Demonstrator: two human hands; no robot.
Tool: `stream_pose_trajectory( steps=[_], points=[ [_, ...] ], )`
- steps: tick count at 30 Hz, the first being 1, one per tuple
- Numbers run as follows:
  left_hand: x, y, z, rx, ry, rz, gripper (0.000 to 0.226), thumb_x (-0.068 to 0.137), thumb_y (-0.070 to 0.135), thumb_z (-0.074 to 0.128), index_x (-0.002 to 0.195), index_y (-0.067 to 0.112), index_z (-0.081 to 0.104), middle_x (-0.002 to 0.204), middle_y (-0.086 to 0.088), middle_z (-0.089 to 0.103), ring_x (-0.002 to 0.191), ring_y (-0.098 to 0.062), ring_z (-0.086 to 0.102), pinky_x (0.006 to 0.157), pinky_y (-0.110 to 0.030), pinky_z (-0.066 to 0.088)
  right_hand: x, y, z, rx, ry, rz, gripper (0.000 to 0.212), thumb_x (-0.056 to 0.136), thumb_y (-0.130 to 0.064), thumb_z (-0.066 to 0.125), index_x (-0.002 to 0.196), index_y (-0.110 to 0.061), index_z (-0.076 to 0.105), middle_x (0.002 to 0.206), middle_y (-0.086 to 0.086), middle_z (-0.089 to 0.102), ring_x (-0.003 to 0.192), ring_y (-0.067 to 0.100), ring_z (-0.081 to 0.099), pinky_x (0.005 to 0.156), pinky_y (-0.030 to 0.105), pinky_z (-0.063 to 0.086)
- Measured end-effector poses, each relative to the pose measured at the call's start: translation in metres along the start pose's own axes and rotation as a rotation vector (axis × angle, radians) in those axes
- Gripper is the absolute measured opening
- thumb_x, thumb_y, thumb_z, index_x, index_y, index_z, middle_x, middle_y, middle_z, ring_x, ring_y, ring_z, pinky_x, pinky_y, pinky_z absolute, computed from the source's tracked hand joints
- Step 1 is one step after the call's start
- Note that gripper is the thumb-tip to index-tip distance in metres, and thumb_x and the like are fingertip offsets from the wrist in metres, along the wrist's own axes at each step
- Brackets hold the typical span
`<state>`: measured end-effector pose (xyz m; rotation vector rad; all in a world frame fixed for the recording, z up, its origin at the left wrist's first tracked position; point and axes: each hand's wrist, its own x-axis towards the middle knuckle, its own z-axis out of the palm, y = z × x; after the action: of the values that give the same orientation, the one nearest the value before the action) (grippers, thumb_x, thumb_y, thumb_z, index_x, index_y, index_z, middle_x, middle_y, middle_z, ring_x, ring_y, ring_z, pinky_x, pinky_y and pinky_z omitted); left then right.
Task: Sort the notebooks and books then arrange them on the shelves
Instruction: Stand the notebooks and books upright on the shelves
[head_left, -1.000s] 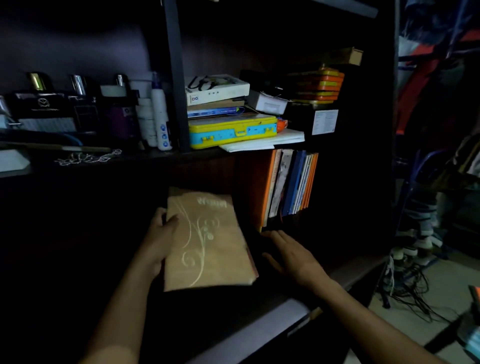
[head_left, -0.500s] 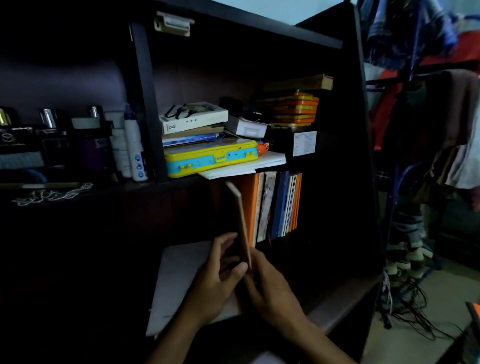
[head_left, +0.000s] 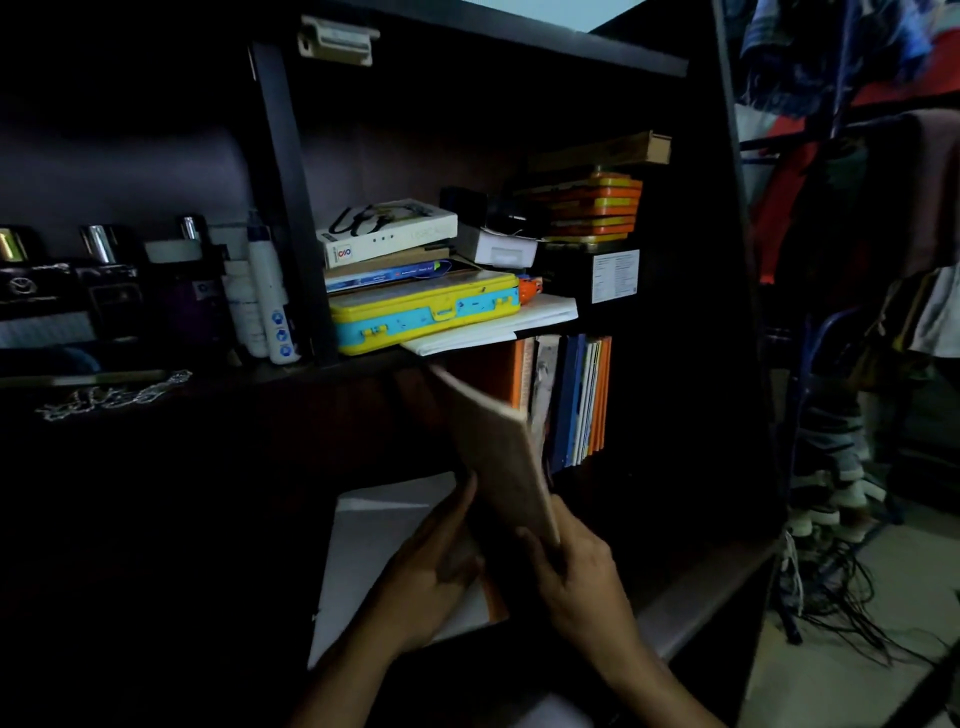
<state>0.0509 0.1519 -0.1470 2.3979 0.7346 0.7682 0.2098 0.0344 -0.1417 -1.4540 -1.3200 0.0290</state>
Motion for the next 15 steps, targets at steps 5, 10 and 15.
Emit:
stream_pose_trajectory(
  steps=[5, 10, 15],
  points=[
    [0.001, -0.008, -0.009, 0.126, 0.048, -0.025, 0.067, 0.099, 0.035, 0.060, 0.143, 0.063, 0.018, 0.155, 0.032, 0.016, 0.144, 0.006, 0.023, 0.115, -0.018, 0.024, -0.019, 0.009, -0.038, 0.072, 0.193, 0.165, 0.053, 0.100, -0.019, 0.058, 0.111, -0.070, 0.054, 0.100, -0.031, 0.068, 0.100, -0.007, 0.064, 0.080, 0.011, 0.046],
    [0.003, -0.017, -0.010, 0.222, 0.094, -0.167, 0.063, 0.095, 0.040, 0.064, 0.152, 0.033, 0.038, 0.157, 0.007, 0.038, 0.143, -0.014, 0.037, 0.115, -0.025, 0.030, -0.012, 0.031, -0.066, 0.020, 0.270, 0.282, 0.028, 0.101, -0.017, 0.056, 0.127, -0.017, 0.065, 0.103, -0.008, 0.069, 0.101, 0.016, 0.067, 0.070, 0.007, 0.043],
    [0.001, -0.021, -0.010, 0.240, 0.048, -0.170, 0.064, 0.095, 0.044, 0.063, 0.152, 0.034, 0.036, 0.156, 0.010, 0.038, 0.143, -0.011, 0.037, 0.113, -0.023, 0.029, 0.003, 0.025, -0.072, 0.021, 0.112, 0.240, 0.026, 0.103, -0.019, 0.054, 0.116, -0.038, 0.064, 0.093, -0.029, 0.070, 0.090, -0.008, 0.066, 0.074, 0.016, 0.053]
  ],
)
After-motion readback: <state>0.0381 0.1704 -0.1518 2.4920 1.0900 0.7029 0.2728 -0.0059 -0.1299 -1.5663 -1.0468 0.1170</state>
